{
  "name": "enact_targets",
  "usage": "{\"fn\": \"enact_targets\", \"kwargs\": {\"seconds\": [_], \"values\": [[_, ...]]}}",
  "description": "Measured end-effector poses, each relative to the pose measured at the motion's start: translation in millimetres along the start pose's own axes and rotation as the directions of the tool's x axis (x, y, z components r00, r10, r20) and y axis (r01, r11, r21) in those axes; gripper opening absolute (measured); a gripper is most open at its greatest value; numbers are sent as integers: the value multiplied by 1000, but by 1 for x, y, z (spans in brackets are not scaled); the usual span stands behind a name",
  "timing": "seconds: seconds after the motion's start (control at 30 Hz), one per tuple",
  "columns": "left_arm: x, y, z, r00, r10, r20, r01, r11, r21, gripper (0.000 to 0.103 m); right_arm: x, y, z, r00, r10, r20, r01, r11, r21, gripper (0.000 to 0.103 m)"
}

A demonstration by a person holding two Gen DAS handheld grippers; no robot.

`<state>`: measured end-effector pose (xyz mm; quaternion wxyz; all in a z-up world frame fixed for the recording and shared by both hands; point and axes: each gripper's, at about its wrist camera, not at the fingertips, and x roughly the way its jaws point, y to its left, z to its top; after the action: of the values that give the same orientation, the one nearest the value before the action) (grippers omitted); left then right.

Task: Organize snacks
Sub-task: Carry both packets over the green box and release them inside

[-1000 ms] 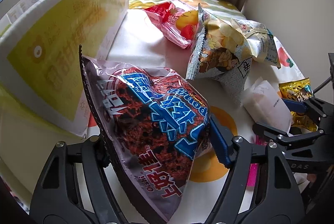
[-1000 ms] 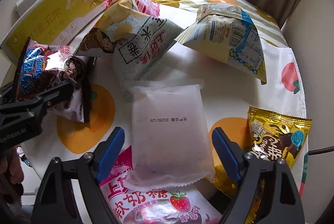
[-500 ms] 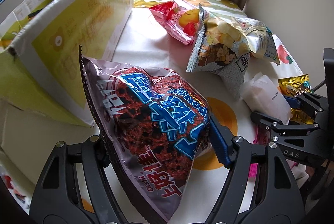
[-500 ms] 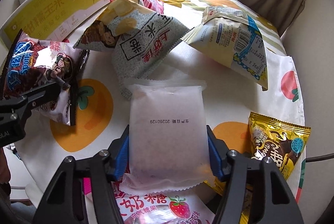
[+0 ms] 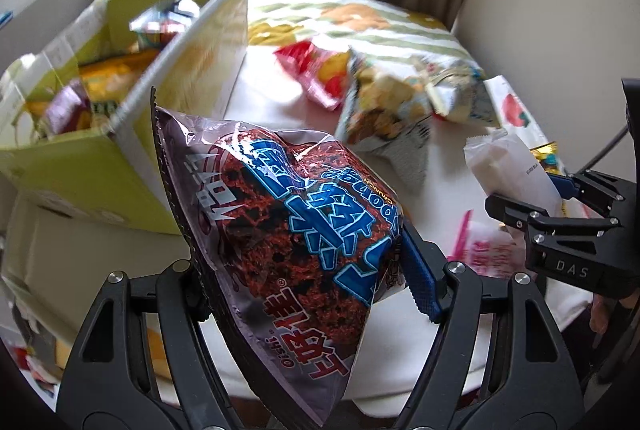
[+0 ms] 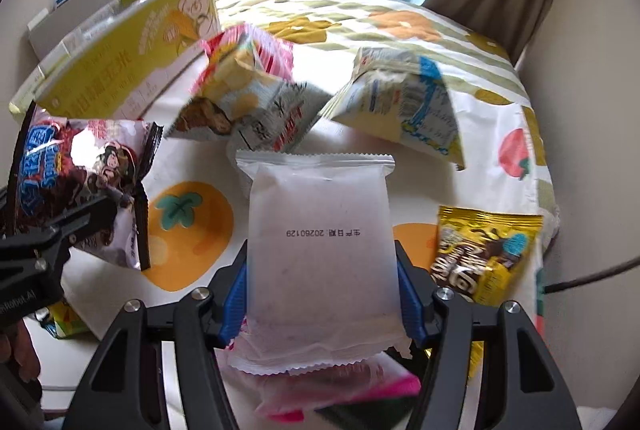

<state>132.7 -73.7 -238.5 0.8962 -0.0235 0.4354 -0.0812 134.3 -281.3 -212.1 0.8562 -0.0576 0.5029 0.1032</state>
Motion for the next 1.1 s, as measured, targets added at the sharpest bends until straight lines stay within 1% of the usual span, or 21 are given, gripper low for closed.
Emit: {"fn": "enact_targets", "kwargs": {"seconds": [0.17,0.27,0.4,0.47,0.6,0.73,0.83,0.97,1.1], "values": [[-41,-4,14,998,3,59,-3,1000,0,71,-41,4,4,1000,1,27,-2,999,43,59],[-70,0,26,995,15,94,-15,1000,-4,71,-65,6,9,998,7,55,-9,999,47,59],[-106,17,47,989,42,144,-40,999,-16,71,-95,17,23,994,21,104,-24,999,30,59],[-118,28,55,985,61,159,-60,998,-14,71,-107,27,33,991,23,129,-25,1000,11,59],[-135,64,75,981,83,175,-79,996,-33,71,-123,50,51,986,44,161,-42,999,-12,59],[-142,104,94,976,102,193,-93,994,-55,71,-129,82,74,978,80,191,-73,996,-42,59],[-141,136,107,977,111,182,-102,993,-57,71,-126,112,94,975,102,197,-91,994,-64,59],[-127,179,127,981,121,149,-116,992,-43,71,-114,153,124,971,137,198,-125,990,-72,59],[-102,222,151,990,109,94,-108,994,-16,71,-94,190,150,970,157,185,-146,987,-72,59]]}}
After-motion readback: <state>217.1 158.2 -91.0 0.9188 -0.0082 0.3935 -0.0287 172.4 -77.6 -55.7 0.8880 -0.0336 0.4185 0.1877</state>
